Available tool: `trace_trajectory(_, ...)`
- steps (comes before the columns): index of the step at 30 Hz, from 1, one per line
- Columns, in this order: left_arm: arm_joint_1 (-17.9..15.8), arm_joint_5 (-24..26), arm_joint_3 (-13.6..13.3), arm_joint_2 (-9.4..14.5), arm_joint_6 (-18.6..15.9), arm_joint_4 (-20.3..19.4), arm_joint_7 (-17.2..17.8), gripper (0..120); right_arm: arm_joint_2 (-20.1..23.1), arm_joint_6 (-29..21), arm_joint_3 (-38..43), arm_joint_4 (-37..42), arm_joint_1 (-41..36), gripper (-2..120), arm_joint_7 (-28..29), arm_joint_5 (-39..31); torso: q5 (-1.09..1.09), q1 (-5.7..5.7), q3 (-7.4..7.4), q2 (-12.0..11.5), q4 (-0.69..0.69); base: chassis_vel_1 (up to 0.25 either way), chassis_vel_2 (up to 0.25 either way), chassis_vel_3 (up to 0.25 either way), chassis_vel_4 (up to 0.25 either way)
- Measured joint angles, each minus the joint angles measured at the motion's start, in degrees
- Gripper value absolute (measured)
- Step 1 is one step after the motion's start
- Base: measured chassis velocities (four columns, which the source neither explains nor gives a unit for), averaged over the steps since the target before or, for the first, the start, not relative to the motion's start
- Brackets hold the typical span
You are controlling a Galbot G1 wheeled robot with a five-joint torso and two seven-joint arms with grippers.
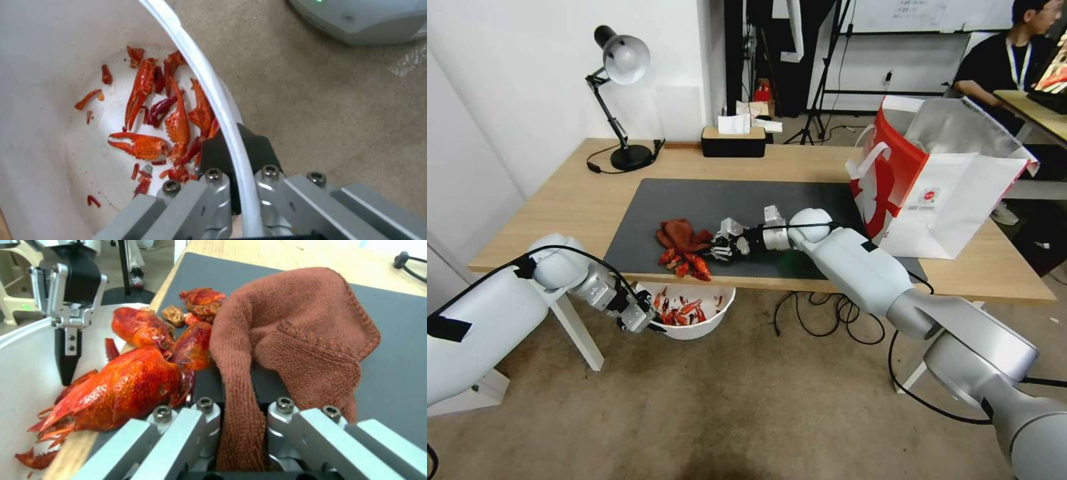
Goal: Sweep shrimp from table into container with towel, then put container into takeout bag.
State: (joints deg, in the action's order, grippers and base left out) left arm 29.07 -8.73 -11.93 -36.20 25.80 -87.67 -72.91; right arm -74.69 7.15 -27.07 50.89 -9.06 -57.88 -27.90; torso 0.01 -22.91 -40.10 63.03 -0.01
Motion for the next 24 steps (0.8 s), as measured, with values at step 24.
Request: trace_trajectory(24,-0.01,0.37,0.52,0.62,-0.03,-0.02,-0.01,0,2.42,-0.91,-1.65,4.78,-1.85,6,0.58,-0.97,0.0,0.0,0.0,0.01,0.0,0.0,0.0,0.0,0.0)
